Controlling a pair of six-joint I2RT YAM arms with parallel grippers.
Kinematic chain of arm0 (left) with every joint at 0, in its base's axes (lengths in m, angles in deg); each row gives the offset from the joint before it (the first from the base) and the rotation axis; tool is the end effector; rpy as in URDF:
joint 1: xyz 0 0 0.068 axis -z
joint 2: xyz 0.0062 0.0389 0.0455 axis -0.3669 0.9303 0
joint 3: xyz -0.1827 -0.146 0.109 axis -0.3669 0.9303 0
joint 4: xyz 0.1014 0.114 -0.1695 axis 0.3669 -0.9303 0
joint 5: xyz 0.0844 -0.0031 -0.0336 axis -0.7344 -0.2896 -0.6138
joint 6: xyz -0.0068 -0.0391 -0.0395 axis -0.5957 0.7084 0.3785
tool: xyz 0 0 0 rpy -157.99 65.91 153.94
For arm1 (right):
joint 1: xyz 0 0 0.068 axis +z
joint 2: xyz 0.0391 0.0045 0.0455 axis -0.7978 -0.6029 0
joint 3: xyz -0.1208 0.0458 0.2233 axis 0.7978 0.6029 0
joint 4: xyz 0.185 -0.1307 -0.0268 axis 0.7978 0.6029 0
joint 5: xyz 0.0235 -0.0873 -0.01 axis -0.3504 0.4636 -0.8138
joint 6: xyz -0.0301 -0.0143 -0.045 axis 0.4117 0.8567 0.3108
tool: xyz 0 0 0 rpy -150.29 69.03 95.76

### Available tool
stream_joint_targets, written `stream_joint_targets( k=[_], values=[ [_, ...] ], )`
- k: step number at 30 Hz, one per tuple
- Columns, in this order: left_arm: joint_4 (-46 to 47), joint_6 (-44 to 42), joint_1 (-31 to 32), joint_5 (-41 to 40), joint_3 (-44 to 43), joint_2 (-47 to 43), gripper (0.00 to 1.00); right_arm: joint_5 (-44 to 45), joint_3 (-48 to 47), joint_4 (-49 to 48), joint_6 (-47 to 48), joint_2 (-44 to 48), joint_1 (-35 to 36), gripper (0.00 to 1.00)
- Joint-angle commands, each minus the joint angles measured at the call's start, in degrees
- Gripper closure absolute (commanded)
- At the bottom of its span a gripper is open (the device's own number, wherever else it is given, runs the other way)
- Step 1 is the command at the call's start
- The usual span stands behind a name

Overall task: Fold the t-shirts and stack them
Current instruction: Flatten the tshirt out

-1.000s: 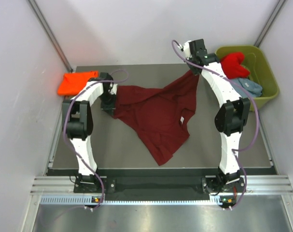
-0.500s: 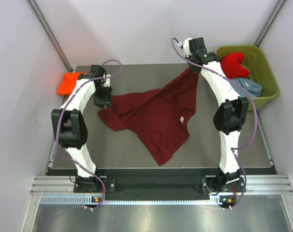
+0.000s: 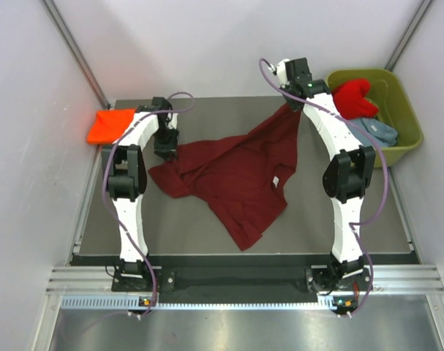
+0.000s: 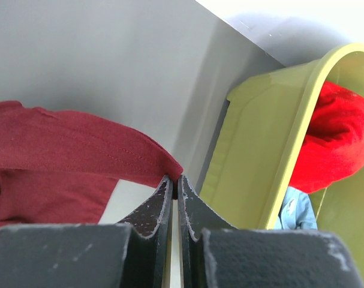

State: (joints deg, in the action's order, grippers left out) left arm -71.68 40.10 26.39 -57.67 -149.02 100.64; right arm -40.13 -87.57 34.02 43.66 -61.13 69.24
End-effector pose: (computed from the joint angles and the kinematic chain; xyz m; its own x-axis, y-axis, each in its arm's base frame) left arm 0.4121 -0.0375 0.1933 -0.9662 0.0622 -0.2503 0.0814 0.9944 -0.0673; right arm 0.4340 0.1150 0.3135 -0.5799 -0.5629 -0.5889 -0.3117 0.8212 -0.4780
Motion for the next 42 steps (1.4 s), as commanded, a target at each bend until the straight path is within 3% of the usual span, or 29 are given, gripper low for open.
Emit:
stream_joint_targets(
  k=[1, 4, 9, 18, 25, 29, 37, 42],
  values=[
    [0.68, 0.08, 1.90, 1.77, -4.20, 2.12, 0.58, 0.74, -3.02, -1.54, -0.81, 0.31, -0.15, 1.00],
    [0.94, 0.26, 2.78, 2.55, -6.13, 3.09, 0.67, 0.83, -3.02, -1.63, -0.64, 0.23, -0.06, 1.00],
    [1.91, 0.61, 3.13, 1.95, -8.42, 3.45, 1.00, 1.18, -2.84, -1.63, -0.72, 0.32, 0.03, 1.00],
    [5.86, 0.26, 2.52, -6.40, -13.25, -1.73, 1.00, 1.97, -3.02, -2.34, -0.20, 1.19, 0.30, 1.00],
    [7.01, -0.71, 3.05, -9.74, -25.19, 7.39, 1.00, 1.53, -4.07, -2.42, -0.20, -0.30, 0.56, 1.00],
    [7.97, -1.77, 3.75, -11.59, -27.32, 10.48, 1.00, 1.44, -4.16, -2.34, -0.63, -1.00, 0.73, 1.00],
    [10.87, -2.55, 4.01, -9.15, -32.76, 14.61, 1.00, 1.35, -4.51, -2.34, -0.64, -2.32, 1.26, 1.00],
    [17.73, -1.32, 4.19, -6.41, -35.57, 15.74, 1.00, 1.44, -4.16, -2.25, -0.55, -2.58, 1.44, 1.00]
  ],
)
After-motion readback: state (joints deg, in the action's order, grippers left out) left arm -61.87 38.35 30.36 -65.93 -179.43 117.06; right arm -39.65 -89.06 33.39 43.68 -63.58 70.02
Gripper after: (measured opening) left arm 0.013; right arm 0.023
